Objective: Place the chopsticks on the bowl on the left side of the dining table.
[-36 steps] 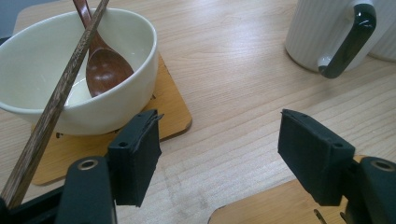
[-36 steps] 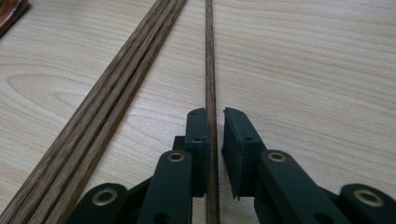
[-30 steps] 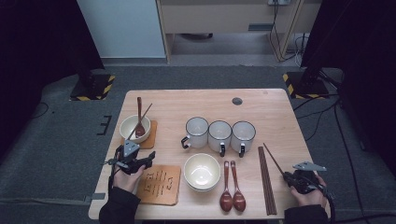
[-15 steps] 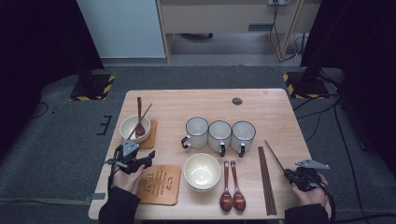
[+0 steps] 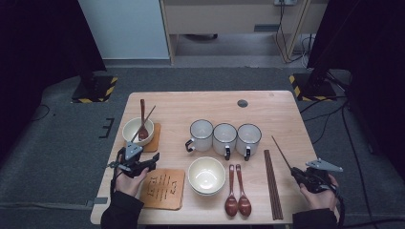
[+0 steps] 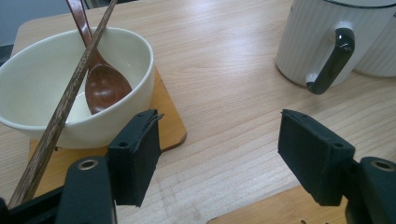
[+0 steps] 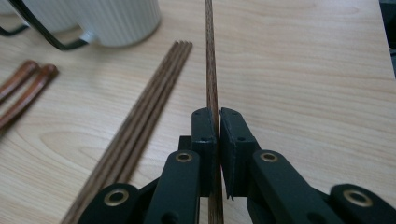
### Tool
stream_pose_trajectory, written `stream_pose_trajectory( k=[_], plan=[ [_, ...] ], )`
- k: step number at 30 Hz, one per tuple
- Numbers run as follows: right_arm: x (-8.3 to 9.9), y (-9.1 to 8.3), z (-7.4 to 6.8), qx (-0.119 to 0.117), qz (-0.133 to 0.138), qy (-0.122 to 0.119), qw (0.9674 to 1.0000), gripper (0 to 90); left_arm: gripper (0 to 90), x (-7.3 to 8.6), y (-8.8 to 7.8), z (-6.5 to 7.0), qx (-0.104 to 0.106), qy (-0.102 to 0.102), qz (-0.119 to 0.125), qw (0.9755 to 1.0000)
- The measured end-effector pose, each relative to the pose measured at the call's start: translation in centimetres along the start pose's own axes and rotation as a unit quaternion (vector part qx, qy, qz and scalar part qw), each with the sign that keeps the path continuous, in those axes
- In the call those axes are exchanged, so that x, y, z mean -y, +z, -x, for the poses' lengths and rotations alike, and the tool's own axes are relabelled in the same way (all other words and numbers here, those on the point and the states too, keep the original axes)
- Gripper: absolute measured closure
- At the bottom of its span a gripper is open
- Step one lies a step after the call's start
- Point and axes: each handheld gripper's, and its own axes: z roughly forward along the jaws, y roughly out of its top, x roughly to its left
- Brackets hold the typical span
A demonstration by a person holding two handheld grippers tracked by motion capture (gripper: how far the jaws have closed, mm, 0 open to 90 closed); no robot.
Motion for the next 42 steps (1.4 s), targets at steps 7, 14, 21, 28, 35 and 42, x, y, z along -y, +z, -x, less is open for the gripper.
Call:
stream_pose_trajectory(
  k=[7,14,21,28,35,42],
  plan=[
    [-0.9,-0.4,-0.3,-0.014,0.025,0.000,0.9996,84.8,29.2,-0.2,-0.1,0.1,0.002,0.001,0.003,1.0000],
    [-1.6,-0.9,-0.3,-0.021,0.050,0.012,0.9985,84.8,29.3,-0.4,-0.3,0.2,0.004,-0.001,0.009,0.9999],
    [-2.5,-1.5,-0.5,-0.025,0.068,0.009,0.9973,84.8,29.3,-0.8,-0.5,0.3,0.010,-0.002,0.014,0.9998],
    [-3.4,-2.2,-0.7,-0.030,0.087,0.004,0.9957,84.8,29.2,-1.2,-0.9,0.4,0.013,-0.002,0.023,0.9997],
    [-4.5,-2.4,-1.4,-0.046,0.105,-0.001,0.9934,84.9,29.3,-1.5,-1.0,0.6,0.017,-0.004,0.028,0.9994],
    [-5.3,-2.8,-1.8,-0.060,0.122,-0.001,0.9907,84.8,29.2,-1.9,-1.3,0.8,0.020,-0.005,0.034,0.9992]
  ],
)
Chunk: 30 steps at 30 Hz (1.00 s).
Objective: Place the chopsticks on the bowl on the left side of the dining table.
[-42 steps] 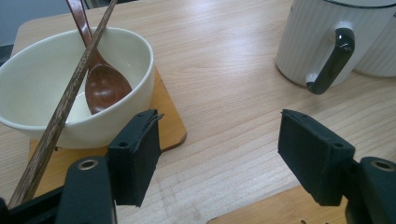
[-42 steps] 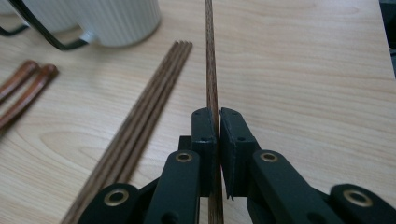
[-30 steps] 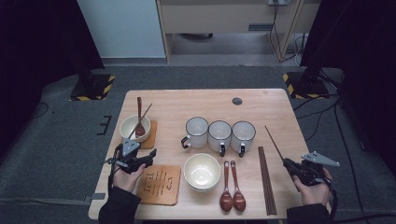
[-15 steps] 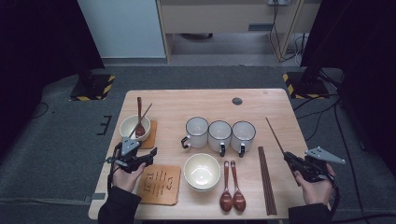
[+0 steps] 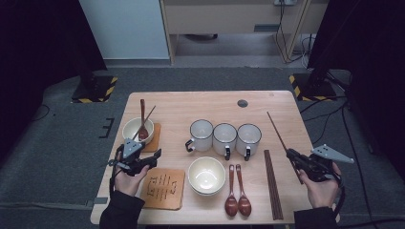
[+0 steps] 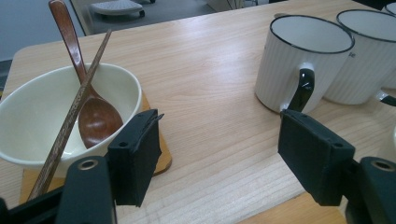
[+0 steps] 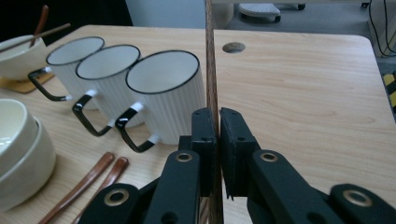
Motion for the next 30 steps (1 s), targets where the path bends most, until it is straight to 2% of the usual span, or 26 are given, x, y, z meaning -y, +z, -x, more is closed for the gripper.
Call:
stream_pose_trajectory(
  k=[9,14,30],
  plan=[
    [-1.7,0.2,-1.2,-0.027,0.023,-0.002,0.9994,84.9,29.3,-0.3,0.0,0.3,0.013,-0.009,0.006,0.9999],
    [-2.5,0.4,-1.9,-0.042,0.033,-0.007,0.9986,84.9,29.2,-0.6,-0.4,0.4,0.012,-0.009,0.011,0.9998],
    [-4.5,1.9,-3.9,-0.081,0.047,-0.018,0.9954,84.8,29.2,-1.3,-0.5,0.8,0.029,-0.019,0.023,0.9991]
  ],
)
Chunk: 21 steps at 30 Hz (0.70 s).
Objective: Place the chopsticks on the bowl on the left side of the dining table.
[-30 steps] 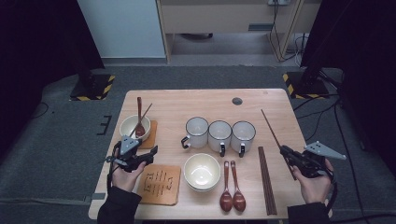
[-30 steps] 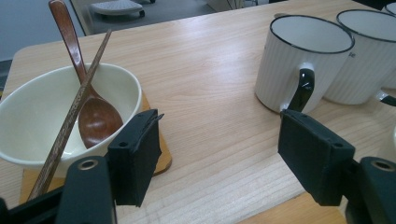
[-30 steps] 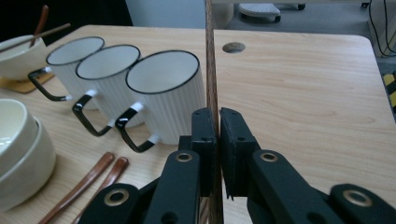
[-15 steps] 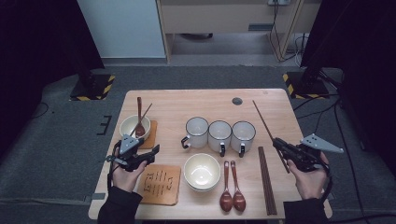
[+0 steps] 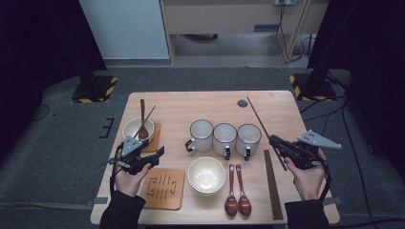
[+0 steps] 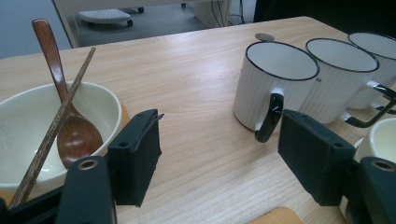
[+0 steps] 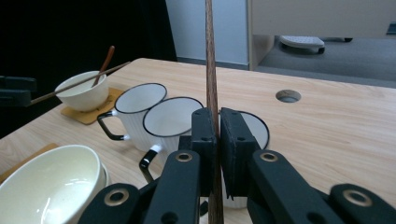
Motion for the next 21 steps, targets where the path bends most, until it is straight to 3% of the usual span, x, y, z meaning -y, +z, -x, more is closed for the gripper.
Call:
stream_pose_trajectory(
  k=[21],
  plan=[
    [-1.9,2.4,-2.8,-0.049,0.020,-0.009,0.9986,84.9,29.2,-0.7,-0.1,0.8,0.012,0.002,0.012,0.9999]
  ],
)
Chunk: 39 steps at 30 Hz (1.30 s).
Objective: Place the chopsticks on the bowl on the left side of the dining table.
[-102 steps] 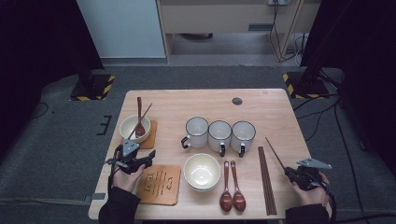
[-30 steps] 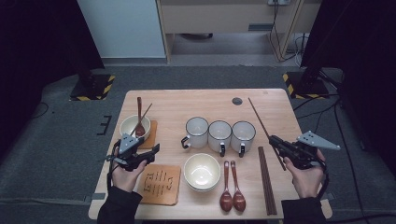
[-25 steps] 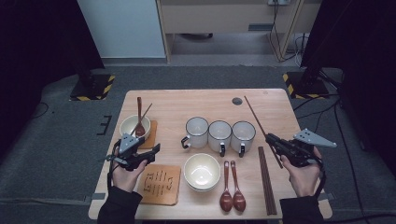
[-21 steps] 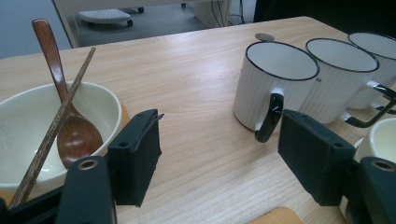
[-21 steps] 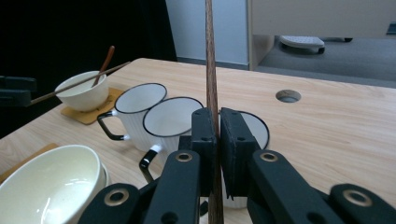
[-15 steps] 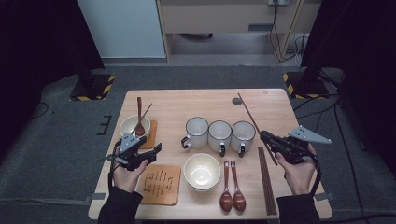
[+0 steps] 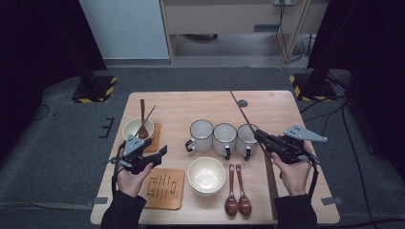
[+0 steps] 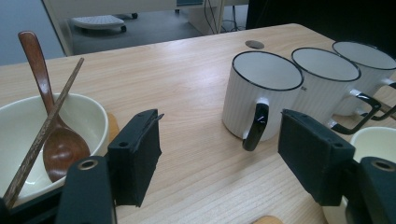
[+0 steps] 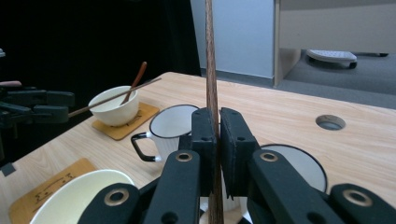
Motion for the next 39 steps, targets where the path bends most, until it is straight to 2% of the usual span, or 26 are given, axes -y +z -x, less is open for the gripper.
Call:
stream_pose_trajectory(
  k=[15,19,23,39],
  plan=[
    [-0.8,1.6,-1.5,-0.023,0.003,-0.009,0.9997,84.9,29.2,-1.0,-0.2,0.6,0.010,-0.003,0.018,0.9998],
    [-0.9,1.9,-1.8,-0.029,0.005,-0.009,0.9995,84.8,29.2,-1.4,0.0,0.9,0.023,-0.007,0.021,0.9995],
    [-0.9,2.2,-2.2,-0.037,0.005,-0.010,0.9993,84.8,29.2,-1.8,0.1,1.2,0.025,-0.005,0.025,0.9994],
    [-0.7,3.2,-3.5,-0.061,0.004,-0.018,0.9979,84.8,29.2,-3.9,0.1,3.3,0.053,-0.002,0.053,0.9972]
  ],
)
